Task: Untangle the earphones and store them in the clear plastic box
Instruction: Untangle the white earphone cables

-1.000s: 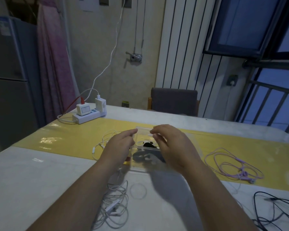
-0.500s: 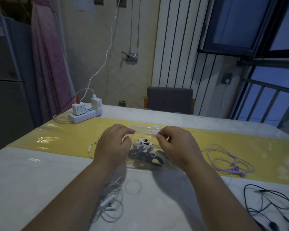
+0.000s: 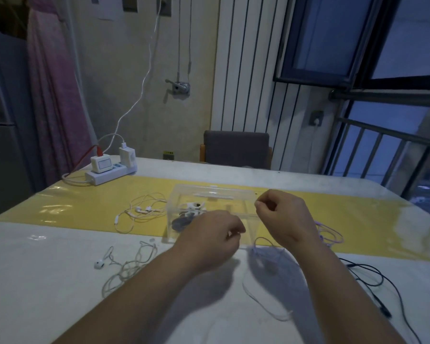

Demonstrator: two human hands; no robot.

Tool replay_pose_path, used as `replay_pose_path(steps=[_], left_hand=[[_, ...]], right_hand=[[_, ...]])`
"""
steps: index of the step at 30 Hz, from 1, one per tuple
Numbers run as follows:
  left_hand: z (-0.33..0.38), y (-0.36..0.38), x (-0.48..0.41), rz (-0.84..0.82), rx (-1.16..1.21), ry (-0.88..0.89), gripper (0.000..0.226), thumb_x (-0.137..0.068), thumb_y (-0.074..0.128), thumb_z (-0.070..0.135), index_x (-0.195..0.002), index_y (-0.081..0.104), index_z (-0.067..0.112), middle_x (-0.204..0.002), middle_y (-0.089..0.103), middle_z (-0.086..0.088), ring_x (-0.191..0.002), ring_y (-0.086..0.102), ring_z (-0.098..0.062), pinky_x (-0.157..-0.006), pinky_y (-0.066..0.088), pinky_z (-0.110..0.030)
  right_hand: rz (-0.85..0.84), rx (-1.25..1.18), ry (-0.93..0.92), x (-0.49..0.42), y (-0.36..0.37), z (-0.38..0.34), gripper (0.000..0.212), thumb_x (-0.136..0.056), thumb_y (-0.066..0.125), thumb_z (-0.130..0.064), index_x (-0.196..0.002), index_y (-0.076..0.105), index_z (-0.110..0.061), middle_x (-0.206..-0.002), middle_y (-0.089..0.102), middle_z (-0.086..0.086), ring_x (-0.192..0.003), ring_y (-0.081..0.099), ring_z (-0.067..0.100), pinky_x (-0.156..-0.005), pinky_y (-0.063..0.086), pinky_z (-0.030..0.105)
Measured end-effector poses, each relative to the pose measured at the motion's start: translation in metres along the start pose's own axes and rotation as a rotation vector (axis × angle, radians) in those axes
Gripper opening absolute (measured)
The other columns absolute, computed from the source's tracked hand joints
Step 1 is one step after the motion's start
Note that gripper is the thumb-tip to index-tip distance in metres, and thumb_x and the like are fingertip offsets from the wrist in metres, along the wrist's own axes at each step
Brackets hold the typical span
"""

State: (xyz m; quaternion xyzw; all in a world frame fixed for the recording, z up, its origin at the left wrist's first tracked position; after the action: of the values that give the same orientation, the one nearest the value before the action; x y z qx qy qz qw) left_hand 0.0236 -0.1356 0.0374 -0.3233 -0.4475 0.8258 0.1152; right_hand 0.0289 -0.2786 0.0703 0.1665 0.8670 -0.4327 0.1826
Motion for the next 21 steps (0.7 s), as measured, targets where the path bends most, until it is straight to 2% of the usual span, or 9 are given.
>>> replay_pose_path(steps=[3,5,8,11,14,16,18,21], left_hand=[[0.001,0.032,-0.007,-0.149,-0.094,-0.064,0.025,-0.089,0.055,0.029,-0.11,0.068,0.025,-0.11,0.067,0.005,-0.104,0.057,-0.017,-0.084,0.047,-0.03],[-0.004,0.044,-0.01,-0.191,-0.174,-0.138,0.03,-0.089,0.056,0.041,-0.109,0.07,0.022,-0.108,0.068,0.002,-0.105,0.057,-0.022,-0.083,0.049,-0.033],[-0.008,0.054,-0.011,-0.211,-0.239,-0.22,0.041,-0.086,0.057,0.053,-0.103,0.071,0.018,-0.099,0.069,-0.003,-0.1,0.058,-0.023,-0.078,0.051,-0.033],[-0.004,0.062,-0.011,-0.241,-0.283,-0.219,0.03,-0.083,0.059,0.041,-0.094,0.071,0.015,-0.092,0.068,-0.008,-0.091,0.062,-0.027,-0.073,0.052,-0.031],[-0.008,0.065,-0.01,-0.282,-0.313,-0.208,0.019,-0.083,0.057,0.025,-0.085,0.07,0.012,-0.084,0.068,-0.009,-0.081,0.063,-0.028,-0.066,0.052,-0.033],[-0.014,0.053,-0.011,-0.255,-0.241,-0.223,0.014,-0.084,0.056,0.022,-0.08,0.067,0.015,-0.084,0.067,-0.003,-0.081,0.061,-0.023,-0.065,0.05,-0.031],[-0.019,0.028,-0.012,-0.159,-0.075,-0.251,0.012,-0.088,0.058,0.027,-0.077,0.062,0.022,-0.08,0.064,0.007,-0.078,0.06,-0.013,-0.061,0.044,-0.027],[-0.023,-0.014,-0.011,0.005,0.311,-0.282,0.015,-0.091,0.061,0.025,-0.078,0.061,0.019,-0.061,0.066,0.007,-0.056,0.059,-0.007,-0.055,0.047,-0.03]], right_hand=[[-0.076,0.095,0.119,0.008,-0.004,0.022,0.012,-0.073,0.057,-0.026,-0.063,0.061,-0.02,-0.065,0.063,-0.005,-0.067,0.059,0.018,-0.057,0.045,0.028],[-0.243,0.192,0.186,0.015,0.005,0.034,0.013,-0.067,0.057,-0.03,-0.065,0.065,-0.02,-0.067,0.067,-0.004,-0.069,0.063,0.019,-0.062,0.052,0.032],[-0.531,0.29,0.207,0.029,0.029,0.046,0.021,-0.071,0.062,-0.036,-0.081,0.072,-0.019,-0.081,0.073,0.002,-0.079,0.068,0.022,-0.07,0.055,0.031],[-0.674,0.323,0.223,0.038,0.047,0.055,0.024,-0.071,0.07,-0.031,-0.091,0.071,-0.017,-0.088,0.074,0.005,-0.083,0.07,0.021,-0.065,0.052,0.026],[-0.671,0.424,0.176,0.038,0.053,0.055,0.021,-0.07,0.069,-0.019,-0.091,0.071,-0.017,-0.092,0.073,0.007,-0.087,0.069,0.025,-0.064,0.051,0.026],[-0.627,0.424,0.121,0.035,0.05,0.045,0.013,-0.074,0.067,-0.02,-0.086,0.07,-0.018,-0.089,0.072,0.003,-0.084,0.068,0.024,-0.066,0.051,0.026],[-0.58,0.304,0.068,0.028,0.042,0.029,0.003,-0.076,0.065,-0.019,-0.079,0.064,-0.021,-0.082,0.068,-0.002,-0.074,0.063,0.017,-0.061,0.048,0.025],[-0.544,-0.056,0.046,0.021,0.031,-0.004,0.009,-0.077,0.063,-0.01,-0.077,0.062,-0.019,-0.071,0.07,0.0,-0.058,0.058,0.013,-0.054,0.047,0.028]])
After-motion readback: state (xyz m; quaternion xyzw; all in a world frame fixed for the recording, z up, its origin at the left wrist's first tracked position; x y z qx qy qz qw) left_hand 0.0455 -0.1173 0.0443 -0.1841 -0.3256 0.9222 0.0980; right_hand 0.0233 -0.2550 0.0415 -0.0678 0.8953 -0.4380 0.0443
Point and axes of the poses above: each hand's wrist, its own x-axis away from the middle knuckle, its own y-axis out of the palm, z = x × y, the point moved 9 cm from there along -x, towards the middle knuckle
